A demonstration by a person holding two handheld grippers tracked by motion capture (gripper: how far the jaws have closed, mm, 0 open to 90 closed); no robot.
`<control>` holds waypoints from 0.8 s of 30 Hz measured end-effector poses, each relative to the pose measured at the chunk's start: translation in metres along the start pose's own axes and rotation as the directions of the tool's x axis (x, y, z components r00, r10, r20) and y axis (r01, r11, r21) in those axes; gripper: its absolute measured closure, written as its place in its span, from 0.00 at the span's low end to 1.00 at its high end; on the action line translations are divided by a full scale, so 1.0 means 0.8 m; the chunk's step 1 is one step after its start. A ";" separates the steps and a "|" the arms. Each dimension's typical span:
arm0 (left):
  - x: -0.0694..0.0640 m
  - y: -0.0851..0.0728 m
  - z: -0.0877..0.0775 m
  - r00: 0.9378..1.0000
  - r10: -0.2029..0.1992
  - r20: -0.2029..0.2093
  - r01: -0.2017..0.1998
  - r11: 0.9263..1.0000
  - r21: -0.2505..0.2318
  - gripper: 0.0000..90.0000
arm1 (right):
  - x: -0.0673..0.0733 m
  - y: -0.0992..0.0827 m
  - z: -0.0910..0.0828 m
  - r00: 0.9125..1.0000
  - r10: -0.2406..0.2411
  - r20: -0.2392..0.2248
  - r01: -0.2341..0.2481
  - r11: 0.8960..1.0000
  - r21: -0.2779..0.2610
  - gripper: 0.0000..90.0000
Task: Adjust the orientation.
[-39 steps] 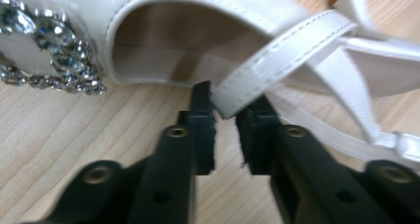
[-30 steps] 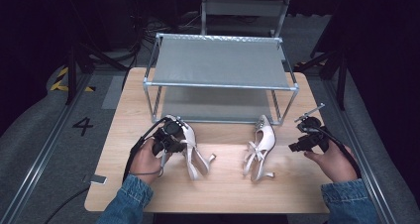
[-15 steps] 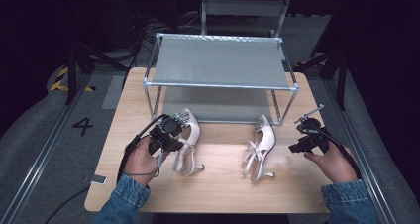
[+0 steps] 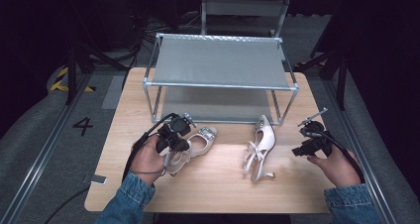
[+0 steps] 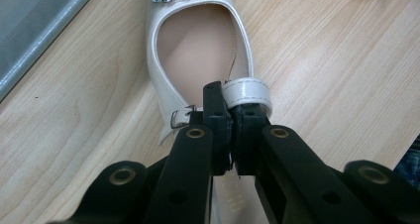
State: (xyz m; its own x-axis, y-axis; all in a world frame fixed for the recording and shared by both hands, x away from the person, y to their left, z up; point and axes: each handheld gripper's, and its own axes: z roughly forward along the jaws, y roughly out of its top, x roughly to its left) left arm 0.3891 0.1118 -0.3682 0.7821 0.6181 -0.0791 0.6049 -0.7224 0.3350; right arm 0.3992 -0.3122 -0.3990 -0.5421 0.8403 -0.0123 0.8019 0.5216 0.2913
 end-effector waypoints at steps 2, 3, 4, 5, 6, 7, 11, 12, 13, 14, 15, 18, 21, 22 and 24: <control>0.003 0.001 -0.002 1.000 -0.011 0.021 0.011 1.000 0.005 0.96 | -0.002 -0.003 -0.001 1.000 0.008 0.004 -0.008 1.000 -0.001 0.51; 0.004 0.000 -0.003 0.999 -0.020 0.027 0.020 1.000 0.003 0.94 | -0.002 -0.004 -0.001 1.000 0.011 0.003 -0.011 1.000 0.000 0.51; 0.005 0.000 -0.004 0.999 -0.027 0.037 0.028 1.000 -0.014 0.91 | -0.003 -0.004 -0.001 1.000 0.011 0.002 -0.011 1.000 -0.003 0.51; 0.007 -0.001 -0.006 0.999 -0.034 0.039 0.034 0.999 -0.011 0.86 | -0.003 -0.005 -0.001 1.000 0.012 0.005 -0.012 1.000 -0.002 0.51; 0.007 -0.001 -0.008 0.998 -0.046 0.041 0.047 0.999 -0.012 0.81 | -0.004 -0.006 -0.002 1.000 0.014 0.003 -0.014 1.000 -0.002 0.51; 0.008 -0.002 -0.011 0.998 -0.050 0.043 0.051 0.998 -0.026 0.76 | -0.004 -0.006 -0.001 1.000 0.017 0.003 -0.017 1.000 0.000 0.51; 0.005 -0.004 -0.019 0.995 -0.074 0.062 0.078 0.995 -0.057 0.64 | -0.004 -0.005 0.000 1.000 0.009 0.000 -0.009 1.000 0.002 0.50; 0.003 -0.004 -0.020 0.996 -0.073 0.058 0.077 0.995 -0.059 0.62 | -0.003 -0.005 0.000 1.000 0.010 0.001 -0.010 1.000 0.002 0.50; 0.001 -0.004 -0.021 0.996 -0.072 0.055 0.076 0.995 -0.069 0.60 | -0.002 -0.004 0.001 1.000 0.014 -0.001 -0.014 1.000 0.006 0.50; -0.002 -0.004 -0.020 0.996 -0.069 0.055 0.073 0.995 -0.069 0.60 | -0.002 -0.004 0.001 1.000 0.014 -0.001 -0.014 1.000 0.006 0.50; -0.008 -0.003 -0.016 0.994 -0.070 0.082 0.076 0.995 -0.070 0.59 | -0.002 -0.004 0.002 1.000 0.009 -0.001 -0.009 1.000 0.002 0.50; -0.010 0.000 -0.009 0.993 -0.064 0.103 0.070 0.996 -0.060 0.58 | -0.001 -0.003 0.003 1.000 0.007 -0.003 -0.007 1.000 0.003 0.50; -0.012 0.006 0.006 0.994 -0.066 0.089 0.069 0.997 -0.030 0.57 | 0.000 -0.003 0.004 1.000 0.007 -0.002 -0.007 1.000 0.011 0.50; -0.013 0.008 0.011 0.994 -0.069 0.087 0.072 0.997 -0.028 0.57 | 0.000 -0.003 0.004 1.000 0.004 -0.004 -0.004 1.000 0.012 0.50; -0.013 0.011 0.020 0.994 -0.067 0.087 0.068 0.998 -0.007 0.57 | 0.000 -0.002 0.005 1.000 0.001 -0.007 -0.001 1.000 0.012 0.50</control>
State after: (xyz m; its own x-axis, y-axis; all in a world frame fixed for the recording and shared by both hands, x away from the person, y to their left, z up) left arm 0.3885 0.0939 -0.3798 0.7496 0.6362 -0.1826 0.6557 -0.6763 0.3355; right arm 0.3989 -0.3128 -0.4037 -0.5429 0.8398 -0.0049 0.8056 0.5225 0.2794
